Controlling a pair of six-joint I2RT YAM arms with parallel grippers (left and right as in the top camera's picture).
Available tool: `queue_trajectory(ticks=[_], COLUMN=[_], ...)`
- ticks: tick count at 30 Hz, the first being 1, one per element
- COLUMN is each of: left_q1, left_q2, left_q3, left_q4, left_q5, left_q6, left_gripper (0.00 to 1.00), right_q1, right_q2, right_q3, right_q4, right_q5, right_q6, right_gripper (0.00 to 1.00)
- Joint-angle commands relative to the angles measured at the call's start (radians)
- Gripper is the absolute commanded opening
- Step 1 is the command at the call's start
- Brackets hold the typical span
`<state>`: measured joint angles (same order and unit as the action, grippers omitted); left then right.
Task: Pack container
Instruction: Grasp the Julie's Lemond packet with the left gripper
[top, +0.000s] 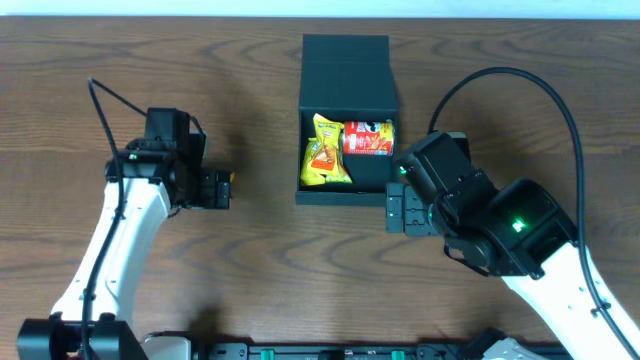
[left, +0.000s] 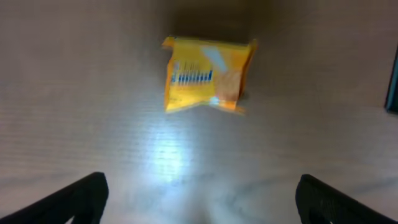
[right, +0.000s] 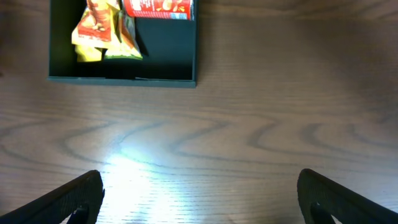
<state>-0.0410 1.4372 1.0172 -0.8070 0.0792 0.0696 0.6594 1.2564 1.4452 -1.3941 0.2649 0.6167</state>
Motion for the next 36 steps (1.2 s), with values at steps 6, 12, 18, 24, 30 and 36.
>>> queue_trajectory(ticks=[6, 12, 18, 24, 30, 36], left_q1=[0.003, 0.003, 0.003, 0.003, 0.003, 0.003], left_q2=[0.076, 0.185, 0.260, 0.276, 0.277, 0.294], left_q3=[-0.089, -0.090, -0.090, -0.090, -0.090, -0.091], left_q4=[0.145, 0.234, 0.308, 0.367, 0.420, 0.426], left_q5=[0.022, 0.022, 0.022, 0.009, -0.009, -0.009], left_q6=[0.050, 0.050, 0.050, 0.050, 0.050, 0.050], left_gripper=[0.95, 0.95, 0.96, 0.95, 0.84, 0.82], right_q1=[-0.004, -0.004, -0.004, -0.004, -0.004, -0.004], right_q2=[0.000, 0.000, 0.000, 0.000, 0.000, 0.000], right_q3=[0.002, 0.002, -0.001, -0.001, -0.001, -0.001], right_q4=[0.000, -0.005, -0.010, -0.014, -0.014, -0.013], right_q5=[0.024, 0.026, 0.026, 0.026, 0.026, 0.026], right_q6=[-0.013, -0.016, -0.016, -0.016, -0.016, -0.016], right_gripper=[0.99, 0.99, 0.99, 0.99, 0.99, 0.99])
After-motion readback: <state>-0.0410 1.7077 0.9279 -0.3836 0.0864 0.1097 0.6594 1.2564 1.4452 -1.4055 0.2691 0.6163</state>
